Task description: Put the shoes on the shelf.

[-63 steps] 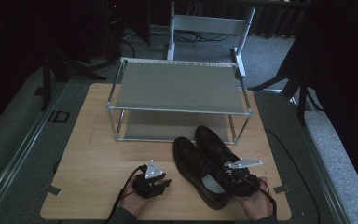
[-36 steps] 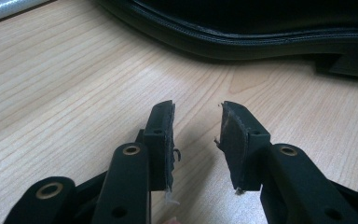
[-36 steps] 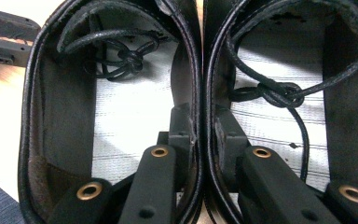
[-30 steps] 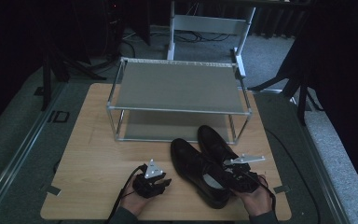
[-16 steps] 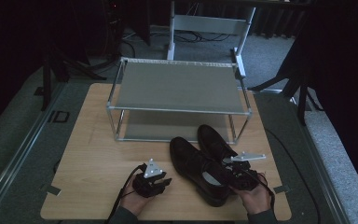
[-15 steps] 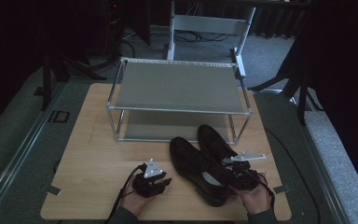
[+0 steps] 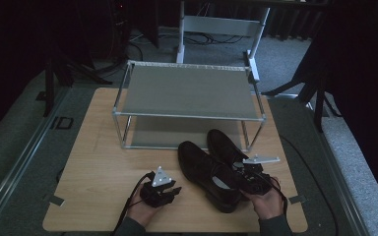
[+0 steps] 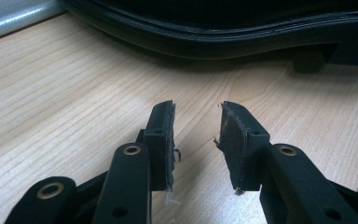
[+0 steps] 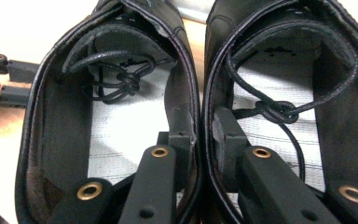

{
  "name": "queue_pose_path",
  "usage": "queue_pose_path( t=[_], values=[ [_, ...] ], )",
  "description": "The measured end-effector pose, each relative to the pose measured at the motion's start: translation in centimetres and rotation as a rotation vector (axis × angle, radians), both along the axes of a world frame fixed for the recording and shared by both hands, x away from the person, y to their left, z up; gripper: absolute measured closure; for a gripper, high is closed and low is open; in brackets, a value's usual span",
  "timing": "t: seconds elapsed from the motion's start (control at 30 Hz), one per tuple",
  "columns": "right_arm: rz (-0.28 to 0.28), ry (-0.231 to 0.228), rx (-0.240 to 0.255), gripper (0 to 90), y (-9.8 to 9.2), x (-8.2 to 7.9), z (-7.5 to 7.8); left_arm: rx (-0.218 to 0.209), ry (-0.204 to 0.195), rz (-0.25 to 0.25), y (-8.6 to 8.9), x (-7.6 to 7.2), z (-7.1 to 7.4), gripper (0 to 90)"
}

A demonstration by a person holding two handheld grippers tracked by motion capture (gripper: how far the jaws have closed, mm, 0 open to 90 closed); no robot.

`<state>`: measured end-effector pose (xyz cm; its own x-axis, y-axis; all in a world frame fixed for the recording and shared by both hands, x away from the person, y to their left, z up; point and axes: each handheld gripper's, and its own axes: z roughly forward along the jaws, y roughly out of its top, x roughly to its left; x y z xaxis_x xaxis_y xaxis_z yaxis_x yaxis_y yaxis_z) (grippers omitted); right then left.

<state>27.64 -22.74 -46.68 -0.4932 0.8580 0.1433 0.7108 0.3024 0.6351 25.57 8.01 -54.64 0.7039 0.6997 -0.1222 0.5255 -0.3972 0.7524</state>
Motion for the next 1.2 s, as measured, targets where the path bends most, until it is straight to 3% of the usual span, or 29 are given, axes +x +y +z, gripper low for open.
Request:
queue_pose_path(
  t=[0.53, 1.2],
  values=[
    [-0.019, -0.02, -0.001, 80.4, 1.1, 1.7, 0.3, -0.001, -0.034, 0.003, -0.1, 0.3, 1.1, 64.8],
    [-0.045, -0.035, 0.018, 80.4, 1.8, 3.6, 0.6, -0.01, -0.068, 0.021, -0.5, 2.0, 2.5, 64.0]
  ],
)
